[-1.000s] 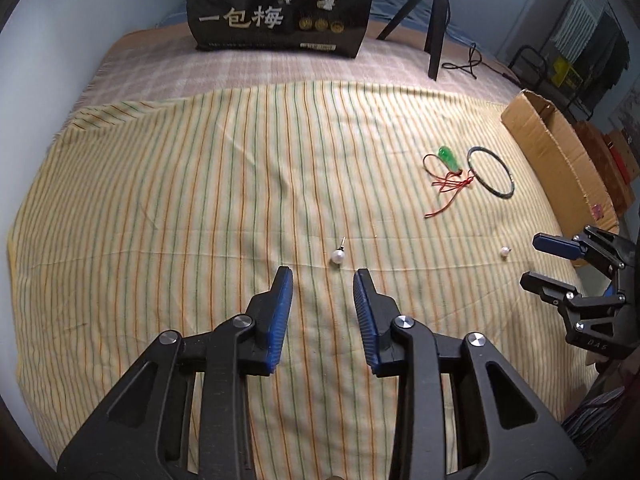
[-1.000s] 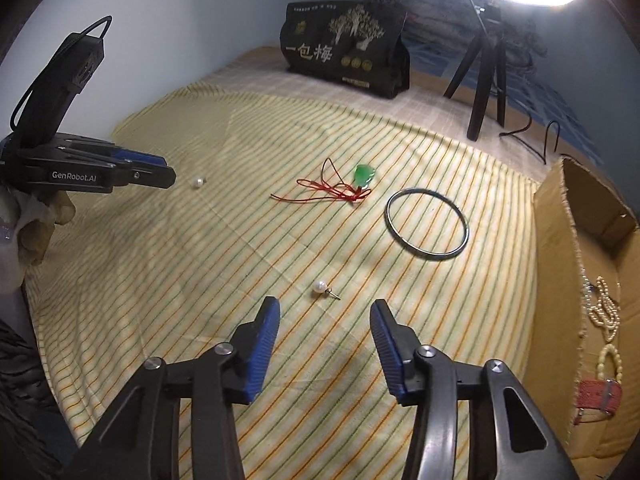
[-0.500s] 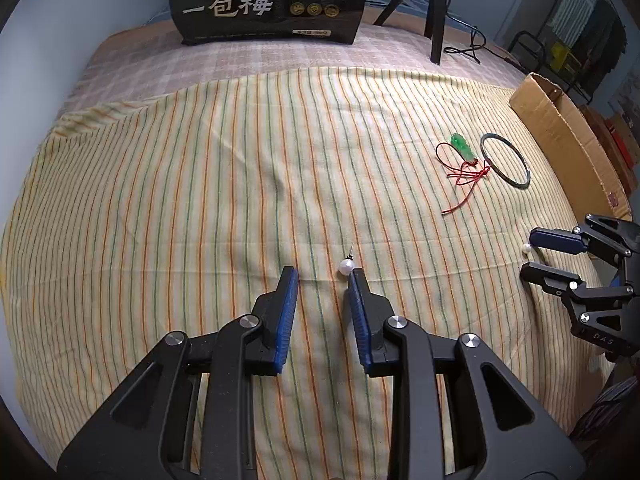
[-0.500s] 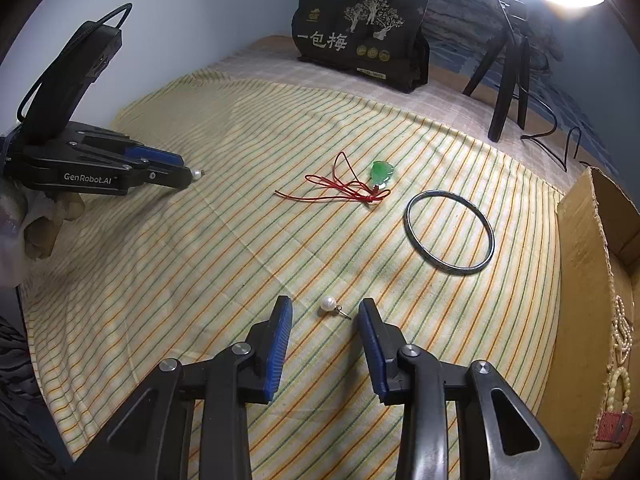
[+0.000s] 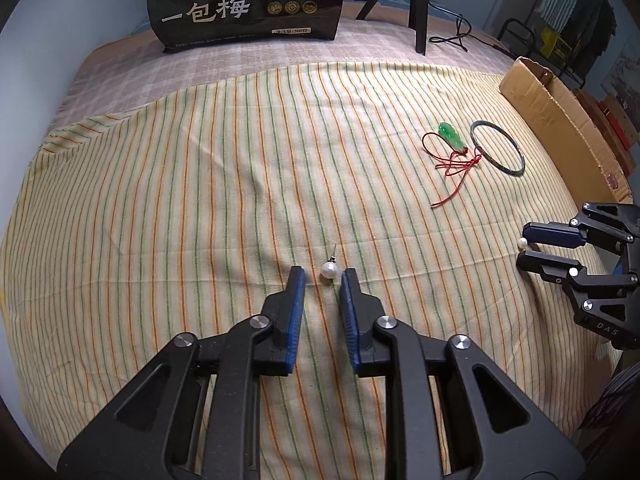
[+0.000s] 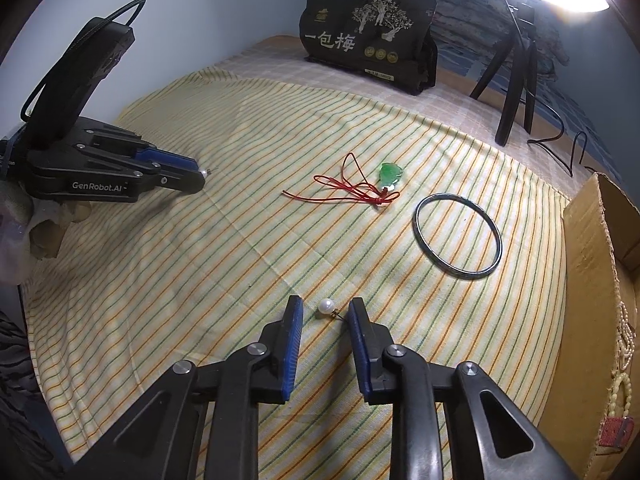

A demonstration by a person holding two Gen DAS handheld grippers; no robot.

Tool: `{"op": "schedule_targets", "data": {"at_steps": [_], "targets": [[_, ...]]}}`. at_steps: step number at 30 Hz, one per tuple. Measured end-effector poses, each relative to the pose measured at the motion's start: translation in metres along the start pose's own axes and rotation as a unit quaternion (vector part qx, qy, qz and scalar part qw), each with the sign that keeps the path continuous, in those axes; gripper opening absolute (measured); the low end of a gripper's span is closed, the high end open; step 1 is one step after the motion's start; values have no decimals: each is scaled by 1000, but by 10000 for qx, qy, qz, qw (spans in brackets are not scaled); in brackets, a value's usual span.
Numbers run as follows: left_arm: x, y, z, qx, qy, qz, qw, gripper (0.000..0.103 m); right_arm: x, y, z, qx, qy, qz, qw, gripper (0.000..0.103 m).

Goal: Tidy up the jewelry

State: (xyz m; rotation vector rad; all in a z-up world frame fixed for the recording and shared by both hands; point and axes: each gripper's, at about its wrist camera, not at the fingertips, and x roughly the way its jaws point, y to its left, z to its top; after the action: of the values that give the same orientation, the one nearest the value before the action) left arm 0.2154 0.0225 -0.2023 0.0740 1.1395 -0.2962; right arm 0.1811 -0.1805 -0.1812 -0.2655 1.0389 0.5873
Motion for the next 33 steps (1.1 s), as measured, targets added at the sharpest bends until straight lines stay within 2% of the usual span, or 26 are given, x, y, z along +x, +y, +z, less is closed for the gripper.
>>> {"op": "schedule_targets", "data": {"at_steps": [6, 10, 13, 15, 18, 33], "targets": [[3, -4, 2, 91, 9, 34, 10000, 8, 0, 0, 0, 5, 2, 16, 10000, 21], [4, -7, 3, 130, 7, 71, 9999, 7, 1, 0, 1, -1, 5, 39, 10000, 18], [5, -6, 3, 117, 4, 71, 9999, 7, 3, 1, 2, -34, 27, 19, 10000, 13], [5, -7, 3, 121, -7, 85, 9999, 7, 3, 1, 3, -12, 38, 55, 10000, 5], [4, -7, 3, 95, -23, 67, 9999, 7, 3, 1, 4, 21, 33, 63, 10000, 3], [-28, 0, 9, -122, -381, 33, 9992, 6, -33, -14, 12, 280, -365, 48, 9989, 2]]}}
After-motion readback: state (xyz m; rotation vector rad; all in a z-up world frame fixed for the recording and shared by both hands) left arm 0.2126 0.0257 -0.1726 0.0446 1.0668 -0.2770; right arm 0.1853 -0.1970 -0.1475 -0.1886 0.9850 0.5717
